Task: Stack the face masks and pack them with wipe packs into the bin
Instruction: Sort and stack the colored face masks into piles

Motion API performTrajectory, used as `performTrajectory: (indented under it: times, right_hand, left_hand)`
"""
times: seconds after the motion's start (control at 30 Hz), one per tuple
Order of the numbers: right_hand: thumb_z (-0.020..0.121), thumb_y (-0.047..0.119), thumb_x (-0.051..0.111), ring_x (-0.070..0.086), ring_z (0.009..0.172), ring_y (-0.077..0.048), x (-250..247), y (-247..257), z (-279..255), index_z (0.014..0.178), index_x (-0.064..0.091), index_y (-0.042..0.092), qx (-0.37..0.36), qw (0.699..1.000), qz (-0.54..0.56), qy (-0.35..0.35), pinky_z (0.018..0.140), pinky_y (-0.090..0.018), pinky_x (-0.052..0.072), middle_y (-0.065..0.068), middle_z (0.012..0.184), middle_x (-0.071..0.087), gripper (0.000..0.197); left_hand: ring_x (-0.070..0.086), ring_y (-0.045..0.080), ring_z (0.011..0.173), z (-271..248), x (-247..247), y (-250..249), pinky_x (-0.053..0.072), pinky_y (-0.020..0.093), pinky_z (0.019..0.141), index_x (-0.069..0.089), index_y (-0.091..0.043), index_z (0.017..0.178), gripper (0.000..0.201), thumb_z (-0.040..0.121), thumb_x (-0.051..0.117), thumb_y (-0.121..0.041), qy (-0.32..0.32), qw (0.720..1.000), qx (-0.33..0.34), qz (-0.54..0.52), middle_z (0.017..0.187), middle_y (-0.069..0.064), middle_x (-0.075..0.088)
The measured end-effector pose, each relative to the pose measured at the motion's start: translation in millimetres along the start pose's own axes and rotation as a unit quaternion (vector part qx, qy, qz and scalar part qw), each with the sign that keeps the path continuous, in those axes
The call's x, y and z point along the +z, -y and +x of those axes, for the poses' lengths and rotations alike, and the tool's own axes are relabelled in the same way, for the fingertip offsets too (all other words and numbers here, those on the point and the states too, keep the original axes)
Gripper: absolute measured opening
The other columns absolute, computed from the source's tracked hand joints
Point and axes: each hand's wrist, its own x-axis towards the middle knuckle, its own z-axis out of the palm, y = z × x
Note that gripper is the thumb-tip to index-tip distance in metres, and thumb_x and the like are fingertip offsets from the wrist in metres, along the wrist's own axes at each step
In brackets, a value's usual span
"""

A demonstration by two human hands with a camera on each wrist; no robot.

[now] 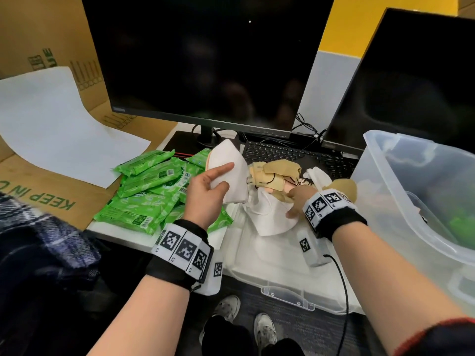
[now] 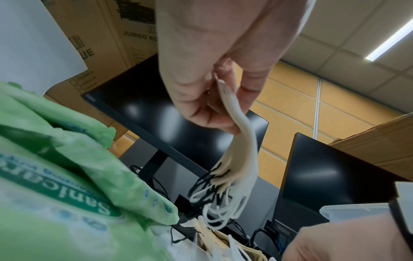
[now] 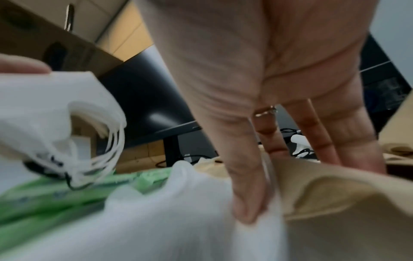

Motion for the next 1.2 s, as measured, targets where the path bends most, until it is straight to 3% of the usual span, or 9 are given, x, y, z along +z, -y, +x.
performTrajectory:
  times: [0.1,0.23,0.37,0.5,0.63,0.77,0.87,1.1,1.2]
  right_hand:
    - [0.078,0.028,0.071,0.059,0.1,-0.025,1.0,3.3,1.7,0.113,0.056,0.006,0.0,0.999,-0.036,-0.036,0.083,-0.031,0.051,-0.005,0.101,0.061,0.044]
    - [0.079,0.017,0.07,0.054,0.073,-0.02,-0.7,5.3,3.8,0.071,0.051,0.008,0.013,0.998,-0.007,-0.064,0.063,-0.026,0.045,-0.004,0.077,0.053,0.022]
    - [0.082,0.023,0.068,0.055,0.098,-0.025,-13.9,1.6,-3.6,0.096,0.066,0.007,0.042,0.99,0.09,-0.104,0.076,-0.029,0.046,-0.008,0.096,0.059,0.021]
    - [0.081,0.012,0.062,0.056,0.081,-0.024,-27.9,-2.2,-18.5,0.071,0.058,0.012,0.057,0.921,0.306,-0.235,0.065,-0.028,0.041,-0.004,0.076,0.057,0.011]
    - [0.082,0.016,0.06,0.047,0.074,-0.018,-44.1,6.0,-45.6,0.061,0.044,0.019,-0.034,0.841,0.44,-0.312,0.066,-0.028,0.034,0.002,0.067,0.049,0.026]
    - [0.085,0.018,0.06,0.055,0.078,-0.024,-50.6,23.6,-66.9,0.068,0.045,0.018,-0.129,0.772,0.558,-0.275,0.076,-0.044,0.047,-0.009,0.079,0.057,0.023]
    - [0.09,0.015,0.056,0.057,0.08,-0.023,-45.6,35.7,-77.2,0.076,0.046,0.016,-0.167,0.744,0.61,-0.217,0.076,-0.041,0.048,-0.009,0.084,0.058,0.017]
    - [0.093,0.007,0.049,0.06,0.068,-0.01,-23.1,51.9,-88.5,0.085,0.047,0.015,-0.192,0.705,0.676,-0.101,0.057,-0.023,0.049,-0.001,0.082,0.059,0.012]
    - [0.085,-0.002,0.058,0.065,0.079,-0.017,-17.6,49.5,-92.5,0.108,0.047,0.01,-0.218,0.688,0.692,-0.034,0.068,-0.036,0.058,-0.005,0.095,0.064,0.028]
  left_hand:
    - [0.061,-0.007,0.075,0.1,0.6,2.4,0.049,0.009,0.064,0.065,-0.023,0.107,0.044,0.083,0.049,0.01,0.0,1.0,-0.005,0.006,0.102,-0.007,0.064]
    - [0.061,0.008,0.094,0.6,0.2,4.9,0.052,0.018,0.078,0.066,-0.025,0.106,0.044,0.083,0.05,0.008,0.0,1.0,-0.008,0.017,0.112,0.001,0.064]
    - [0.06,0.01,0.078,-0.5,0.3,5.0,0.052,0.029,0.078,0.066,-0.02,0.11,0.04,0.084,0.051,0.006,0.006,1.0,-0.019,0.024,0.099,-0.004,0.067]
    - [0.058,0.002,0.078,0.6,0.5,6.8,0.046,0.008,0.068,0.066,-0.016,0.112,0.033,0.085,0.055,0.0,0.003,0.999,-0.023,0.037,0.092,-0.009,0.066]
    - [0.058,0.011,0.107,1.0,3.3,8.2,0.04,0.022,0.091,0.07,-0.014,0.1,0.017,0.085,0.062,-0.015,-0.011,0.998,-0.05,0.044,0.105,0.0,0.067]
    - [0.052,0.017,0.08,-3.8,7.6,2.7,0.036,0.028,0.076,0.065,-0.013,0.085,0.039,0.074,0.064,-0.05,0.012,0.995,-0.094,0.027,0.084,0.005,0.057]
    - [0.06,0.018,0.096,-9.5,10.2,-3.4,0.043,0.032,0.09,0.07,-0.008,0.098,0.052,0.078,0.059,-0.055,0.026,0.992,-0.121,-0.014,0.103,0.003,0.066]
    - [0.064,0.027,0.098,-16.4,15.8,-13.6,0.05,0.04,0.091,0.065,-0.004,0.1,0.015,0.091,0.055,-0.012,-0.019,0.991,-0.063,-0.114,0.104,0.016,0.067]
    - [0.064,0.029,0.1,-14.7,14.2,-12.0,0.049,0.044,0.094,0.063,-0.003,0.1,0.013,0.091,0.054,-0.008,-0.027,0.993,-0.061,-0.095,0.105,0.016,0.067]
